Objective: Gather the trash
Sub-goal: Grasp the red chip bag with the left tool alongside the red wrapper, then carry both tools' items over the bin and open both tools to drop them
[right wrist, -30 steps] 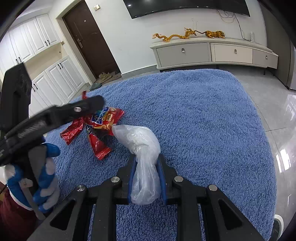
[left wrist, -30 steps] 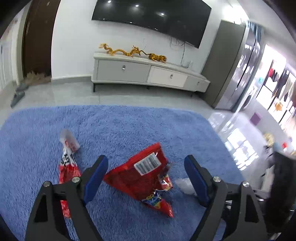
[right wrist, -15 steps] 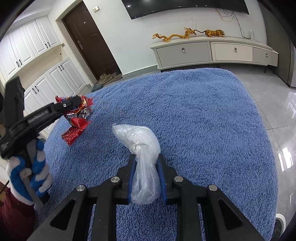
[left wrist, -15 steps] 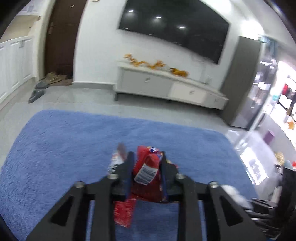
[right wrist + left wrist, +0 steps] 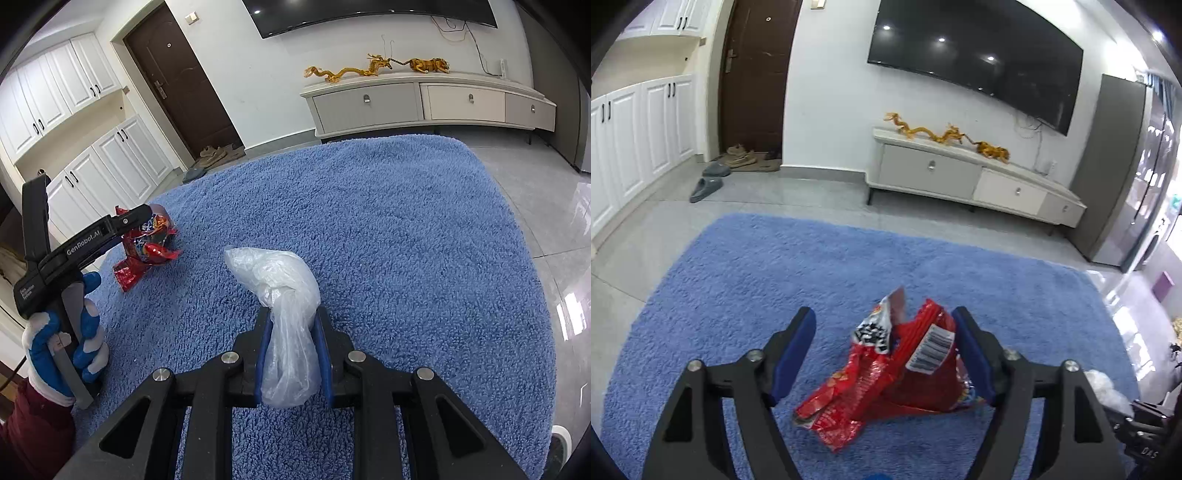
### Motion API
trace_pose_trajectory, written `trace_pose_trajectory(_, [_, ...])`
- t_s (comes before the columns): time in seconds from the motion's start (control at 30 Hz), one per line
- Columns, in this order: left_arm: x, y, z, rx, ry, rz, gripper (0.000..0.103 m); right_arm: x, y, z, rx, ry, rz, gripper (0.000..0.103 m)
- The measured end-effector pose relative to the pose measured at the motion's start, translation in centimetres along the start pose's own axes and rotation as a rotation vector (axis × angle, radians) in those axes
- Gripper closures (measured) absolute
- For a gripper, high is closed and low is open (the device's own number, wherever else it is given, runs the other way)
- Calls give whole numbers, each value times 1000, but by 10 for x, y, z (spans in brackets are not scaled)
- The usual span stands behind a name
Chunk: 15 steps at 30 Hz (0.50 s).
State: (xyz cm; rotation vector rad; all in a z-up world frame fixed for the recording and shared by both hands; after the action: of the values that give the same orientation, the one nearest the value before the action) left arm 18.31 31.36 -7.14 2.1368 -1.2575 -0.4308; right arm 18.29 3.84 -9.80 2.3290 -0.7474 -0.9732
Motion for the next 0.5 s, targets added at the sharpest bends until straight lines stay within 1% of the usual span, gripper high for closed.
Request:
trace_pose_trajectory(0.07, [-1,-7,2,-27,-5,-11,25,0,0,-1,0,0,-1,81])
trace_pose_trajectory(0.13, [5,-13,5,-66,-21,7,25,0,0,-1,0,0,-1,81])
trace_pose_trajectory(0.2, [11,-18,8,-96,-49,3,25,1,1,-2,0,-2,-2,81])
trace_pose_trajectory(0.23, [15,-21,10,-118,-69,19,26,2,1,-2,-1,-2,-3,81])
trace_pose_trajectory(0.27, [19,-23,11,-131,-85,38,41,1,1,-3,-1,-3,-4,81])
trace_pose_trajectory(0.3, [23,-24,13,-143,-99,51,47,2,1,-3,-1,-2,-3,81])
trace_pose_trajectory(0.33, [25,-24,13,-139,-113,45,51,1,1,-3,-1,-3,-3,81])
trace_pose_trajectory(0.37, [27,-22,13,-130,-124,47,58,1,1,-3,-1,-3,-3,81])
trace_pose_trajectory(0.4, [29,-20,13,-128,-130,49,60,1,1,-3,-1,-3,-3,81])
trace_pose_trajectory(0.47, [31,-17,15,-120,-132,45,68,1,1,-3,-4,2,3,81])
trace_pose_trajectory(0.5, [30,-14,15,-113,-128,46,70,0,1,-3,-4,5,6,81])
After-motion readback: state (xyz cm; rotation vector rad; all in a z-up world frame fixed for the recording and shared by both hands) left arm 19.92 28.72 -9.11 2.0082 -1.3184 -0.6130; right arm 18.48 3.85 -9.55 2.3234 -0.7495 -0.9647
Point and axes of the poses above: each gripper's, at about its wrist camera, not at the fingertips, and y roughly against the way its jaws point, x to its right, z to its underside, the point moved 6 cm from there along -y, roughly the way its jaws point, and after that the axes turned 11 degrees about -z, right-handed, at the moved point
